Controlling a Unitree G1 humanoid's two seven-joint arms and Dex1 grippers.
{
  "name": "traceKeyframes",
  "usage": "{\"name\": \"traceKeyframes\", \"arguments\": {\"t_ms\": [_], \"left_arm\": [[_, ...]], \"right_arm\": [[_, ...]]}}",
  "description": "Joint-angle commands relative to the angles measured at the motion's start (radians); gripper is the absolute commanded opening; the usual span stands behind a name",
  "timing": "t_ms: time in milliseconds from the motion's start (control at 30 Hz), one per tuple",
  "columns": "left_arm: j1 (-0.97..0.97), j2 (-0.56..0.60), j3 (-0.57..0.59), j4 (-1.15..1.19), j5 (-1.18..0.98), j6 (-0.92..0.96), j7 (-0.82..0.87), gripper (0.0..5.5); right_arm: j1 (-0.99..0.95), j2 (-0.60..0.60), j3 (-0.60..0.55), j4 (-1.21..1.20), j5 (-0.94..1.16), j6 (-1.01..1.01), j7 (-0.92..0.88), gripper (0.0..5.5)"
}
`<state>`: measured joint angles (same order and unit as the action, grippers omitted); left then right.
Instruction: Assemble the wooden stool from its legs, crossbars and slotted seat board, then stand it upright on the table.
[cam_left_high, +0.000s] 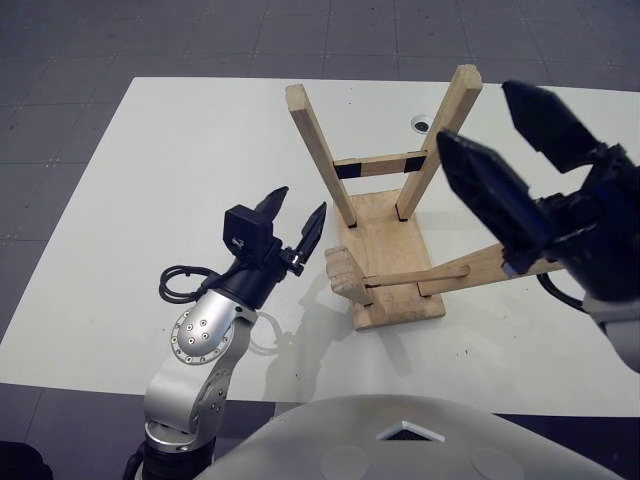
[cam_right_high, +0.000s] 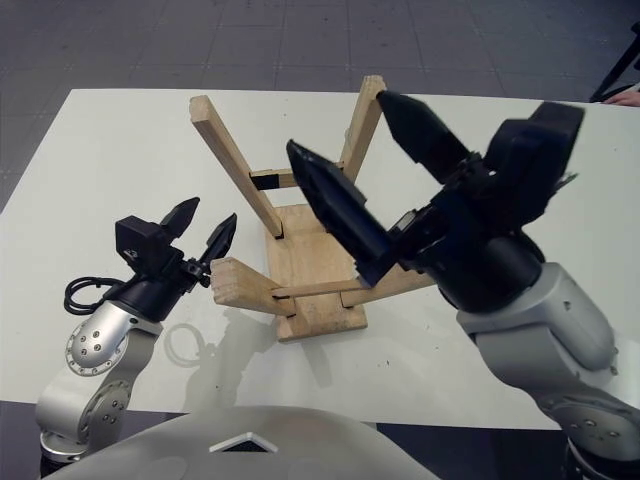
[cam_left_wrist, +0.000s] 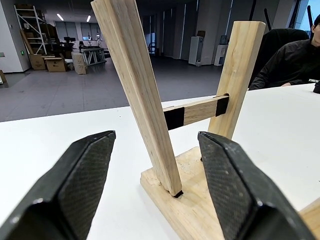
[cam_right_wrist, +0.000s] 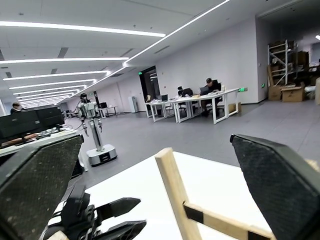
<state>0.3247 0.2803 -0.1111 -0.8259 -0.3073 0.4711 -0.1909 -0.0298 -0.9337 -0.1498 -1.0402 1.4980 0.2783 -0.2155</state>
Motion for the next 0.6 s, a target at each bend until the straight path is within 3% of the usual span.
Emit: {"name": "traceKeyframes", "arguments": {"t_ms": [33,133,400,600], "left_arm": [[0.008,-0.001,-0.003,0.013,0.009,-0.005,-0.004,3.08],[0.012,-0.001,-0.001,0.009,0.006,-0.006,-0.005,3.08],[0.014,0.010,0.008,0.000,-0.002,0.000,-0.019,3.08],[0.012,0.009,0.007,0.007,0.001,-0.004,-0.026,3.08]], "right_arm": [[-0.019,-0.057,-0.118,-0.007,0.049,-0.011,-0.053,5.48],[0.008,-0.069,-0.167,0.000,0.048,0.008,-0.092,5.48],[0.262,0.034,-0.097,-0.003,-0.067,0.071,-0.020,5.48],[0.281,0.061,-0.108,-0.003,-0.094,0.060,-0.008,5.48]]}}
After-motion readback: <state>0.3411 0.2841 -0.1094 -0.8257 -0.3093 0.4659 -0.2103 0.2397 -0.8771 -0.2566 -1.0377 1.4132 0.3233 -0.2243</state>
